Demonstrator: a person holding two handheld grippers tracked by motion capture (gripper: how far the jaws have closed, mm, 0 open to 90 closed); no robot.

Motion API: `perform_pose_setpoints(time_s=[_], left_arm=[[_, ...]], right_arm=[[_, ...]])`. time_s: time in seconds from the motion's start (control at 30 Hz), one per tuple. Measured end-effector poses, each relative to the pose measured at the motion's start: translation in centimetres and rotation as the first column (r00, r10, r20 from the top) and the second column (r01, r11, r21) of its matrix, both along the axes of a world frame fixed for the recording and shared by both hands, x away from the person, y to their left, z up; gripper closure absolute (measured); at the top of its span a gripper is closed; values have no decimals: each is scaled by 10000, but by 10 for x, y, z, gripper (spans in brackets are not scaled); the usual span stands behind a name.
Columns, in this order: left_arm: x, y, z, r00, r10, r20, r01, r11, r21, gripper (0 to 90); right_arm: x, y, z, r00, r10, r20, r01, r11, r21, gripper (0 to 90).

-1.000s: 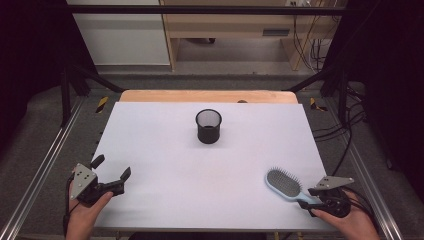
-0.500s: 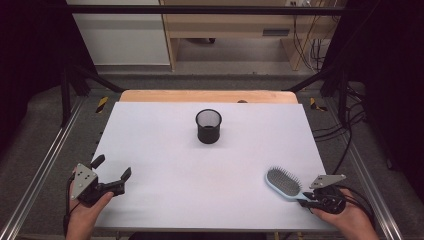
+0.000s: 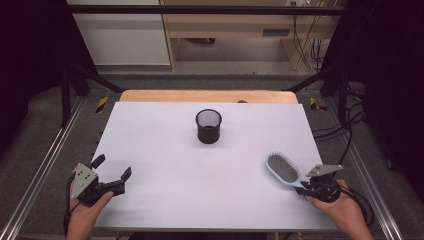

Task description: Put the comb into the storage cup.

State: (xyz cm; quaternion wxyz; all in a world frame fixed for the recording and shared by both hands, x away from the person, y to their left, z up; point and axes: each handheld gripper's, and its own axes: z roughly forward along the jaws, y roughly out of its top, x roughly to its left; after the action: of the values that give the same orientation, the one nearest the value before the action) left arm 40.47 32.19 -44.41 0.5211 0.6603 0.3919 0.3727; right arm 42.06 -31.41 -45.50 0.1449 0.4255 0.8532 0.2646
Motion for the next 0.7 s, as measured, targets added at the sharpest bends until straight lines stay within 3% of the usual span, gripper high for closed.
perform_pose_setpoints(time_s=[0.37,0.6,0.7], left_arm=[[0,-1,1,10000,-91,3,91,9997,-218,26],[-2,-6,1,9996,-266,-53,265,9993,-268,21],[-3,-7,4,9995,-308,25,309,9984,-480,21]], right_arm=[[44,24,3,9973,-307,668,288,9992,287,696],[58,44,5,9902,-371,1347,271,9968,755,696],[61,52,5,9846,-463,1683,306,9950,952,696]])
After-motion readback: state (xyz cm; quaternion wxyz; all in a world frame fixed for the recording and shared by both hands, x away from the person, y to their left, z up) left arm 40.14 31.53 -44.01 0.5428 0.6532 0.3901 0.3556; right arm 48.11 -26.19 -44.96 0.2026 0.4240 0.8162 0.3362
